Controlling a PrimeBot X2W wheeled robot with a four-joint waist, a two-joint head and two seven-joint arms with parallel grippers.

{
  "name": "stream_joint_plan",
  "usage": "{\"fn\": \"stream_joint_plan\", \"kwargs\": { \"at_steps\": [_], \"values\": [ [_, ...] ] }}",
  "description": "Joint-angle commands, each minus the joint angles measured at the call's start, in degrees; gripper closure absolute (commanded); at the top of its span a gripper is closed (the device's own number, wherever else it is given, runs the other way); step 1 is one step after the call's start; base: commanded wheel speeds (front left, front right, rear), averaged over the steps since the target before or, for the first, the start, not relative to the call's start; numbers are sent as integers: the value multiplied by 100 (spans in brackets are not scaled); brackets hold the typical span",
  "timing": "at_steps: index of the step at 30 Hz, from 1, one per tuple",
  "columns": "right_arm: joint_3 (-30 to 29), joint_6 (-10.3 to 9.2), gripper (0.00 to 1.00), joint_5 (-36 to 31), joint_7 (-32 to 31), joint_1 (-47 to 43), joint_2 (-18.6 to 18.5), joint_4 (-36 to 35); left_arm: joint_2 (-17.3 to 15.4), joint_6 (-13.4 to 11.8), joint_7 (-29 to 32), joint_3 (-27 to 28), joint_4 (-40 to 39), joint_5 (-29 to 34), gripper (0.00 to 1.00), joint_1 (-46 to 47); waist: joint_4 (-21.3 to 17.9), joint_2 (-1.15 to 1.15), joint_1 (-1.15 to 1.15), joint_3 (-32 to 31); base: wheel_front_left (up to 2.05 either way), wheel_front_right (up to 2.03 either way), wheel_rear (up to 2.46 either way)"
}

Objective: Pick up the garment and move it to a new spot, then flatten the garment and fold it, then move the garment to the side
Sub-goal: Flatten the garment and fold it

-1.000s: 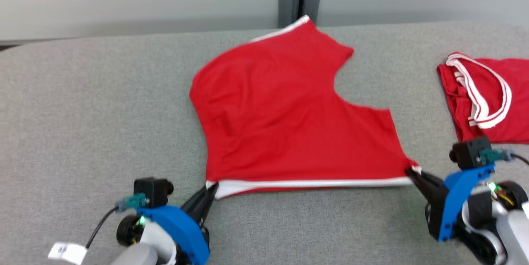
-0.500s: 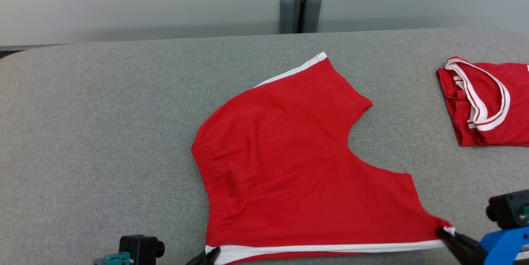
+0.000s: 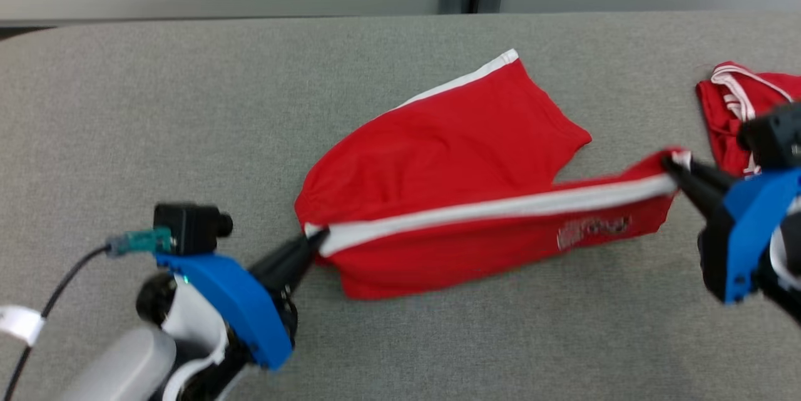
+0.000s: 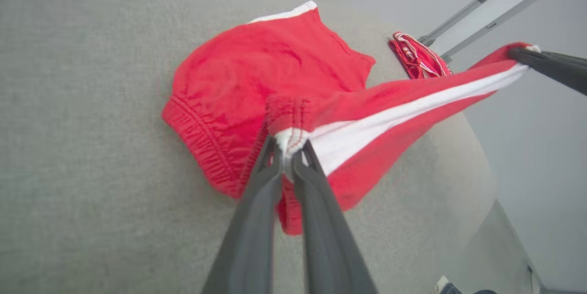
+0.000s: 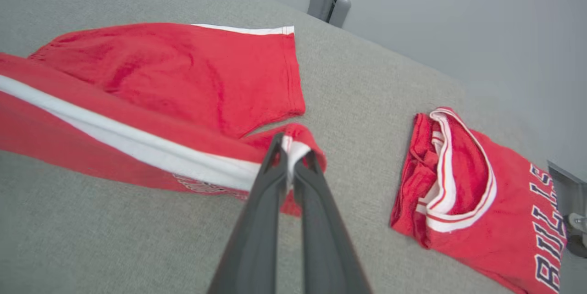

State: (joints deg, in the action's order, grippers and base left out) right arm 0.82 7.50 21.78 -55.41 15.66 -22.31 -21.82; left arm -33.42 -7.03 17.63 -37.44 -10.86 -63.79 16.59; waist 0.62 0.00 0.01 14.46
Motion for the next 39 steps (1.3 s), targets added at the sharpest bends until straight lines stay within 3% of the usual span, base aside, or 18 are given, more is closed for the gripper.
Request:
{"fn": "stream_joint_plan", "kwargs": {
  "at_steps": [1,9,16,27,28,29,31,39],
  "values": [
    [84,-1,100,-67,139,289,-121,137,-23,10,9,30,124,184,100,239,75,0,-1,128,0,0,0],
    [736,-1,100,-149,1077,1851,-201,1625,719,-243,-577,-67,966,795,100,958,398,0,-1,540,0,0,0],
    [885,0,100,-218,1742,2627,-96,2654,1363,-141,-1067,-28,1687,802,100,1262,674,0,-1,858,0,0,0],
    [1101,-1,100,-229,2504,3397,-9,4057,1817,80,-1413,-109,2652,899,100,1696,960,0,-1,1130,0,0,0],
    [1129,-1,46,-214,2546,3427,11,4169,1856,95,-1432,-114,2726,889,98,1711,972,0,-1,1140,0,0,0],
    [1141,-1,0,-188,2593,3467,32,4260,1881,129,-1443,-118,2783,887,82,1740,980,0,-1,1150,0,0,0],
    [1182,0,0,-172,2695,3547,56,4439,1914,179,-1491,-140,2886,925,0,1811,995,0,-1,1164,0,0,0],
    [1284,0,0,55,3119,3562,93,4986,1983,449,-1805,-161,3143,928,0,1714,993,0,-1,989,0,0,0]
  ]
}}
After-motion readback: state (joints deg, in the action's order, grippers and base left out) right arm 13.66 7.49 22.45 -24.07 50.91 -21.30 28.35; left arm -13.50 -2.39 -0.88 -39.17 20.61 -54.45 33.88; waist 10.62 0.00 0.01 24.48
